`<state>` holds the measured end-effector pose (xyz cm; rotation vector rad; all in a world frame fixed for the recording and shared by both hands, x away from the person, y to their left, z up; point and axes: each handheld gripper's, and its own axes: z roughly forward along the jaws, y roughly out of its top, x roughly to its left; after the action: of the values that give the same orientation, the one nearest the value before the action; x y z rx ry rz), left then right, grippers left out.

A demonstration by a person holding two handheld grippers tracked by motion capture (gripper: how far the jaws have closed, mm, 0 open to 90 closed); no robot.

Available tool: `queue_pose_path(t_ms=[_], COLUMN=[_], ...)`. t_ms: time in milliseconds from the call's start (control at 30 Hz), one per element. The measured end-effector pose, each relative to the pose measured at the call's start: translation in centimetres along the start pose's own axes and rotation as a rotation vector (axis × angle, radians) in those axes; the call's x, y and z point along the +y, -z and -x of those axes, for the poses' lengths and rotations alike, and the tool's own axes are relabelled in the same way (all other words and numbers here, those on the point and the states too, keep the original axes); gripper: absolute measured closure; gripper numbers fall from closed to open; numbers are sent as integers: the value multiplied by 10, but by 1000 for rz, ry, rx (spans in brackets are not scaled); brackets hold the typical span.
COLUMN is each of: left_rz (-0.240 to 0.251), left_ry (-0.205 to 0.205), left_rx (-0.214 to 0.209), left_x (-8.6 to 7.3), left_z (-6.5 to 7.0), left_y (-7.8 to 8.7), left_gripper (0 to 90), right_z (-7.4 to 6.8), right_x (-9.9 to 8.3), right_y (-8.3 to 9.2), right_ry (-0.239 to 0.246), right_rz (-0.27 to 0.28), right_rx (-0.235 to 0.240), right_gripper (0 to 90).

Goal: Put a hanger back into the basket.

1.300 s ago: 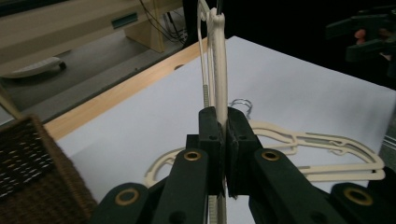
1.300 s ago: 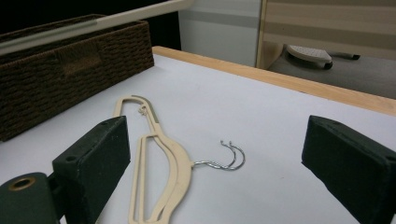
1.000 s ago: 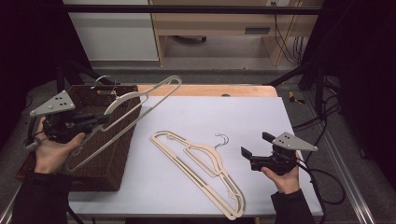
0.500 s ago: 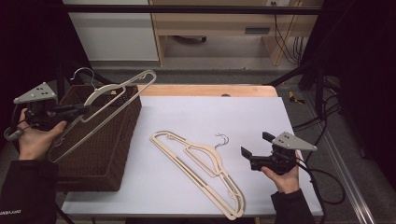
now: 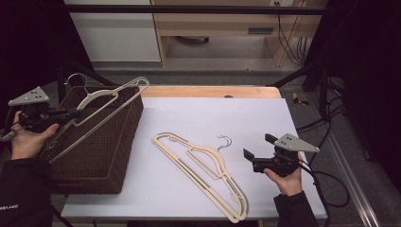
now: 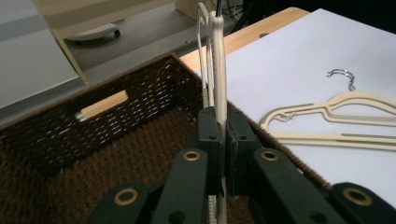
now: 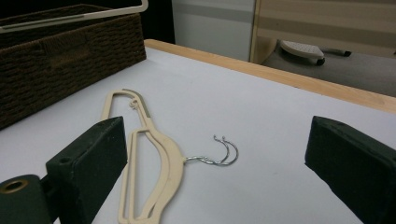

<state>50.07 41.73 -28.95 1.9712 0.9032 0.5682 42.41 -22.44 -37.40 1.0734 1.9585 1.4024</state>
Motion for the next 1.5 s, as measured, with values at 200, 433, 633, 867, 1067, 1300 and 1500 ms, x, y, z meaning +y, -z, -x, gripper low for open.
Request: queue_pose_path(t_ms=[200,433,633,867,1067,1300,1500], left_rz=[-3,1,-46,-123,-189,-159,-71], left_ry=[18,51,79,139,191,245,230], left_rx=[29,31,36,50,126,235,293], left_x=[-13,-34,-54,-81,-87,-80,-68], left_z=[-13,-20,-21,-19,-19,-16,1], left_y=[6,8,3,-22,-30,-15,2], left_gripper=[865,865,866,863,840,677,577], right_z=[2,1,1,0,-1,-3,-3], right_x=[-1,-1,-1,-1,-3,-3,-2], right_y=[0,0,-1,-2,-6,-6,-4], right_ry=[-1,-3,-2,-1,5,0,-8], right_rz=[-2,-3,-5,-6,-15,-13,-3], right_rx=[-2,-6,-5,-3,0,6,11], right_gripper=[60,59,59,59,58,59,61])
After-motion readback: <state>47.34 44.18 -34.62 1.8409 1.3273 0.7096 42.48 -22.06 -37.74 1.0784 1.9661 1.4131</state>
